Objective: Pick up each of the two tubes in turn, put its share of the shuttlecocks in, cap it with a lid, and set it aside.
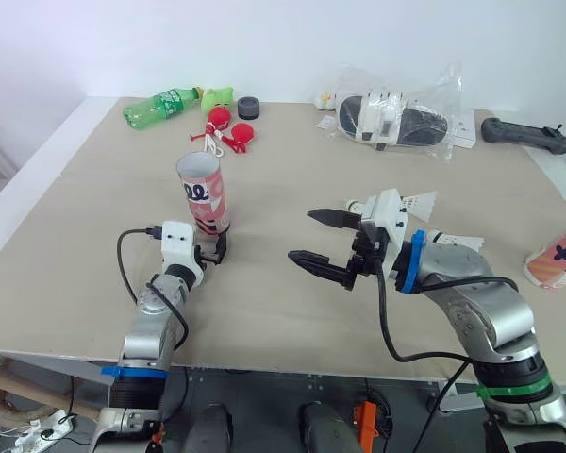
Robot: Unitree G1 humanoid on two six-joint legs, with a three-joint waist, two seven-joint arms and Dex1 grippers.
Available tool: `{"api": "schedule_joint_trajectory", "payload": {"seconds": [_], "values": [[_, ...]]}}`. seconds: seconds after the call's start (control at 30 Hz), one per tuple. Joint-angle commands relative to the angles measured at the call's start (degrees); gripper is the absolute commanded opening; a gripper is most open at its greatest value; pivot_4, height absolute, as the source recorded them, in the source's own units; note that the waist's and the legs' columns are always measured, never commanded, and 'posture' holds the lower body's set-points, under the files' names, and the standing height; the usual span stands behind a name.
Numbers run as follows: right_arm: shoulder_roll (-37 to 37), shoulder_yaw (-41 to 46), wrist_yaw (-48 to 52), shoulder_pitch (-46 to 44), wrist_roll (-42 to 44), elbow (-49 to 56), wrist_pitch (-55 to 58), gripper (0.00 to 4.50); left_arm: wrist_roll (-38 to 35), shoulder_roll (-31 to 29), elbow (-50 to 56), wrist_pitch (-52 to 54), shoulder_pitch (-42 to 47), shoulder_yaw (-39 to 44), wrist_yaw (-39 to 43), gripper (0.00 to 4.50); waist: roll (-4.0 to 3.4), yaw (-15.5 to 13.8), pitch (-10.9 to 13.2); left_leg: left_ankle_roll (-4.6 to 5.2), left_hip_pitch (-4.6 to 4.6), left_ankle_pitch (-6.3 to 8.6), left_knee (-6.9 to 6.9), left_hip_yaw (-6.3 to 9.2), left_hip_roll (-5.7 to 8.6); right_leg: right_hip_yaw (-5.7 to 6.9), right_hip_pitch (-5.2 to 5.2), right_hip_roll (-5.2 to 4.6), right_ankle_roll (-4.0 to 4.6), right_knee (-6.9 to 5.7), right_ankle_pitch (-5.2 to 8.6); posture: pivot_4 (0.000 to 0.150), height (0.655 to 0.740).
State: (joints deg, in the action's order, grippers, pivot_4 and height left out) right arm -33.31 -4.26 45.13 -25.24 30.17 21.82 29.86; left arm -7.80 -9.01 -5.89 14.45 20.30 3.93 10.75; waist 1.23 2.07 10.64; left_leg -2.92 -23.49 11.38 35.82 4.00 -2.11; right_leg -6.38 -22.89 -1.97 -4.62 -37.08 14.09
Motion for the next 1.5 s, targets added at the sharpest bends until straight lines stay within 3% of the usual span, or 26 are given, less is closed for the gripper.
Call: {"api": "schedule_joint_trajectory", "payload": {"seconds": [0.03,0.47,0.73,0.9,1.07,1.13,1.2,1.33,1.5], "values": [[0.5,0.9,-0.3,-1.3,0.6,2.5,0.2,4.41,-0.2,-1.5,-2.2,-2.0,2.9,0.7,1.7,4.5,0.0,0.0,0.0,0.0,0.0,0.0,0.0,0.0,0.0,0.0,0.0,0.0,0.0,0.0,0.0,0.15,0.74],[2.2,1.5,-1.8,-1.0,1.3,3.0,1.9,4.41,0.0,-2.4,-21.8,-10.0,14.9,1.2,4.7,4.5,0.0,0.1,0.0,-0.01,-0.05,-0.01,-0.02,0.02,0.01,0.02,-0.03,0.0,0.0,0.0,0.0,0.15,0.74],[2.2,1.5,-2.3,-0.4,1.1,3.8,2.0,4.41,-0.6,-2.5,-26.5,-12.9,17.3,1.8,5.5,4.5,0.0,0.2,0.0,-0.01,-0.06,-0.01,-0.08,0.03,0.01,0.02,-0.05,0.0,0.01,0.0,0.0,0.15,0.74],[2.1,1.7,-2.6,0.0,1.2,4.4,2.4,4.5,-0.5,-2.5,-26.7,-12.9,16.7,1.9,5.6,3.18,0.0,0.2,0.0,-0.01,-0.05,-0.01,-0.08,0.03,0.01,0.02,-0.05,0.0,0.0,0.0,0.0,0.15,0.74],[2.2,2.2,-3.1,0.4,2.0,4.9,2.7,4.5,-0.6,-2.9,-25.9,-13.3,15.8,1.8,7.1,3.18,0.0,0.2,0.0,-0.03,-0.05,-0.02,-0.08,0.03,0.01,0.02,-0.05,0.0,0.0,-0.01,0.0,0.15,0.74],[2.0,4.1,-3.4,0.2,4.0,5.0,3.9,4.5,-2.2,-3.7,-23.4,-12.8,14.7,1.4,11.6,3.18,0.0,0.2,0.0,-0.03,-0.05,-0.02,-0.08,0.03,0.01,0.02,-0.05,0.0,0.0,-0.01,0.0,0.15,0.74],[0.2,9.2,-3.2,-0.4,10.1,4.8,8.4,4.5,-4.4,-6.9,-17.8,-11.0,12.5,-1.3,22.0,3.18,0.0,0.4,0.0,-0.03,-0.06,-0.02,-0.1,0.03,0.0,0.02,-0.06,-0.01,0.02,-0.01,-0.01,0.15,0.74],[-8.7,16.9,0.6,0.8,19.9,4.3,18.3,4.5,-5.4,-19.0,-6.1,-6.5,9.2,-9.1,43.3,3.18,-0.01,0.5,0.0,-0.09,-0.22,-0.05,-0.18,0.03,0.0,0.04,-0.21,-0.03,0.34,-0.02,-0.15,0.15,0.74],[-16.4,19.2,3.3,4.1,20.7,2.9,21.4,4.5,-4.8,-28.3,-1.3,-1.6,12.2,-13.5,55.4,3.18,-0.02,0.6,0.0,-0.09,-0.27,-0.05,-0.22,0.04,-0.05,0.1,-0.33,-0.01,0.28,-0.07,0.02,0.15,0.74]]}}
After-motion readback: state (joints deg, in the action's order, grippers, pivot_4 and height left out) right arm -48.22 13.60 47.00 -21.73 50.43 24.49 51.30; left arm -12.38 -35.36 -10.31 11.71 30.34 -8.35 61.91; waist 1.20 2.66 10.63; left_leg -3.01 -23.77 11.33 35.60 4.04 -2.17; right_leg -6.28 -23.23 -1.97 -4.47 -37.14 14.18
